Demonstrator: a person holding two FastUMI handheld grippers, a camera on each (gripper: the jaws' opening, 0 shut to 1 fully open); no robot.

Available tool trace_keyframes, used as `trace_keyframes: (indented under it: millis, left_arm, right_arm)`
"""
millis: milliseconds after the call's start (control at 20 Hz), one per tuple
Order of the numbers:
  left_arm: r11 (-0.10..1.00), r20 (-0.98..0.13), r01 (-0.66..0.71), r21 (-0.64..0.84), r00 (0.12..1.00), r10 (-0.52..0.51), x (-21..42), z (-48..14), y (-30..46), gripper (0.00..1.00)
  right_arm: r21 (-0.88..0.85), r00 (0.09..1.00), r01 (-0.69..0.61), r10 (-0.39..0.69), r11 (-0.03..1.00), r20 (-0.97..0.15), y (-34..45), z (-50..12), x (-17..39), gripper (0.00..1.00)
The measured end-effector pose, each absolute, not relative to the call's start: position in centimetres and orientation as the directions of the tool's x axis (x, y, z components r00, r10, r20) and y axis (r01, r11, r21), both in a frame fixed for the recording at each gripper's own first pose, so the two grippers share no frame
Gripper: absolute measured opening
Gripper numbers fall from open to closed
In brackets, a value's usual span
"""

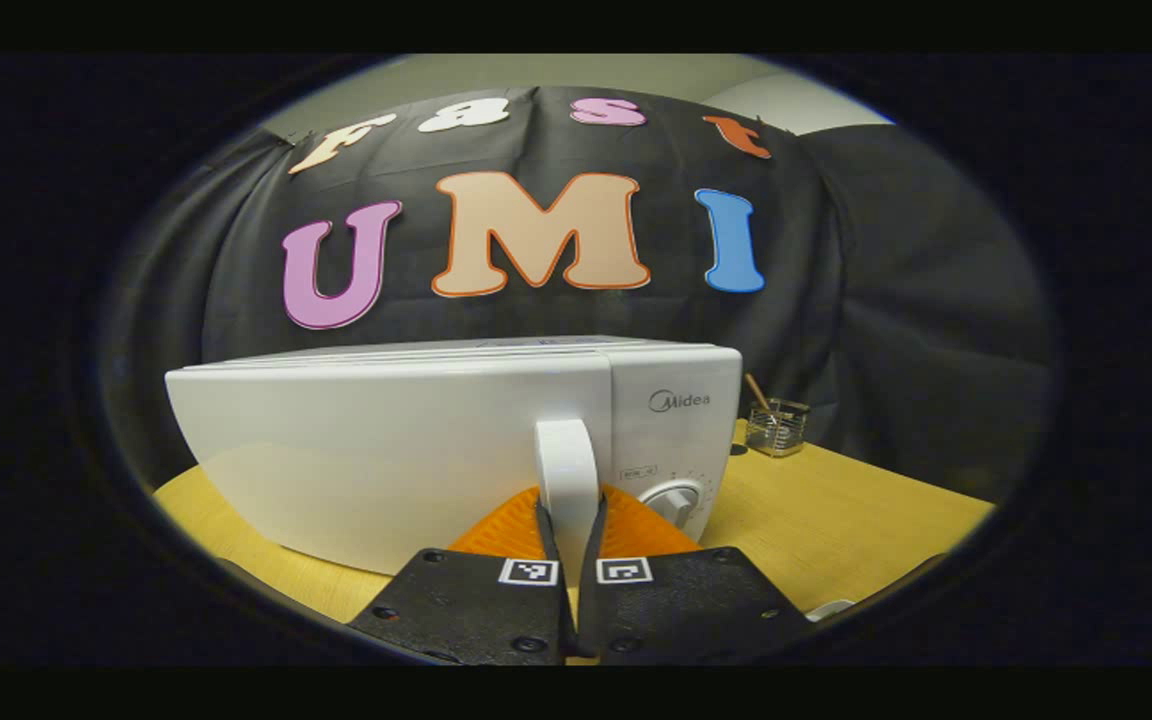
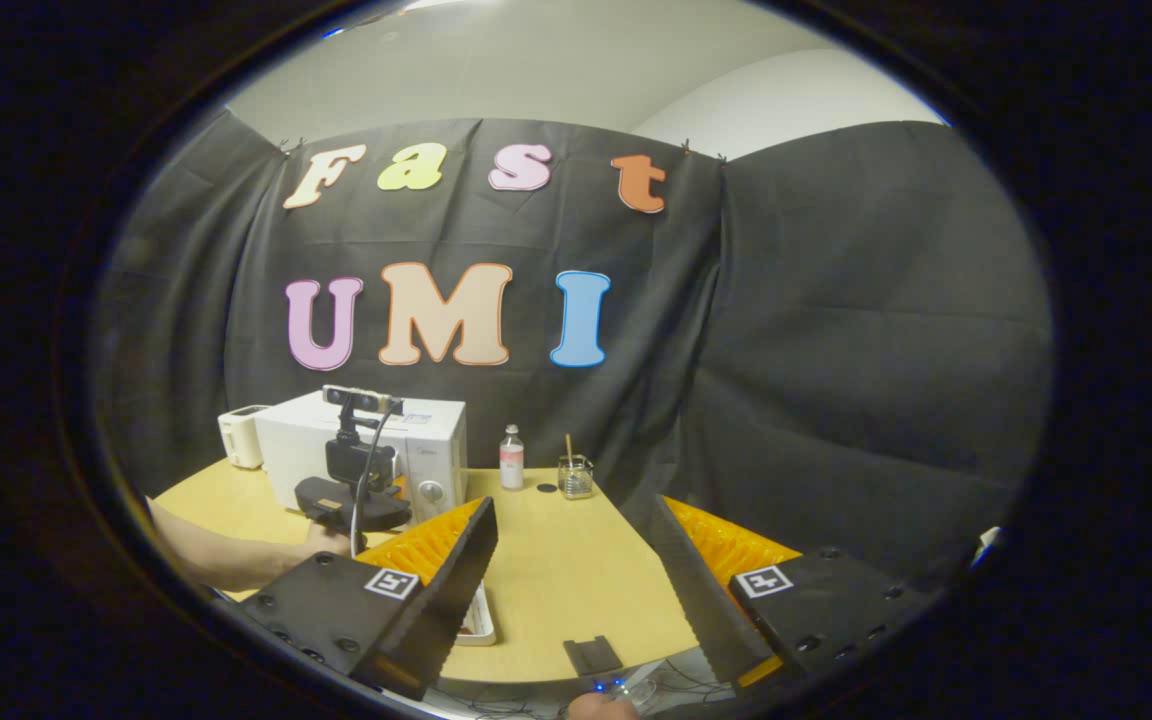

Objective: Open the microwave oven with the left hand, put the food in, and close the microwave oven.

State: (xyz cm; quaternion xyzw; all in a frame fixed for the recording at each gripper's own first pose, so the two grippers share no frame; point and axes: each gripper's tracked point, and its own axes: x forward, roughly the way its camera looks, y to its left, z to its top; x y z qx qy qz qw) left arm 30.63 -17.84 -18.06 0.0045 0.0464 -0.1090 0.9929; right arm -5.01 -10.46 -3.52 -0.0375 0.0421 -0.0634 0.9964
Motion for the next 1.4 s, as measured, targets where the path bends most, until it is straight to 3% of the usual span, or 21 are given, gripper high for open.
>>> trace_keyframes:
  millis: [100, 200, 650, 1400]
  left_arm:
    - [0.977, -0.152, 0.213, -0.034, 0.965, -0.215, 28.9, -19.1, -17.5, 0.0]
    - [0.972, -0.071, 0.235, 0.008, 0.97, -0.234, 26.3, -17.2, -17.0, 0.01]
    - [0.957, -0.158, 0.289, -0.013, 0.945, -0.287, 16.0, -18.9, -11.6, 0.0]
    - [0.993, -0.259, 0.117, 0.011, 0.959, -0.11, 7.5, -19.8, -0.2, 0.0]
  right_arm:
    - [-0.084, 0.99, 0.114, -0.12, 0.99, -0.069, -10.0, -3.2, -4.8, 0.98]
    - [-0.076, 0.992, 0.106, -0.111, 0.991, -0.056, -9.6, -2.7, -4.4, 0.98]
    - [-0.029, 0.997, 0.02, -0.022, 0.999, -0.073, -5.9, -3.8, -1.6, 0.98]
    - [-0.146, 0.975, -0.193, 0.173, 0.97, -0.138, 3.0, -11.1, 0.5, 0.98]
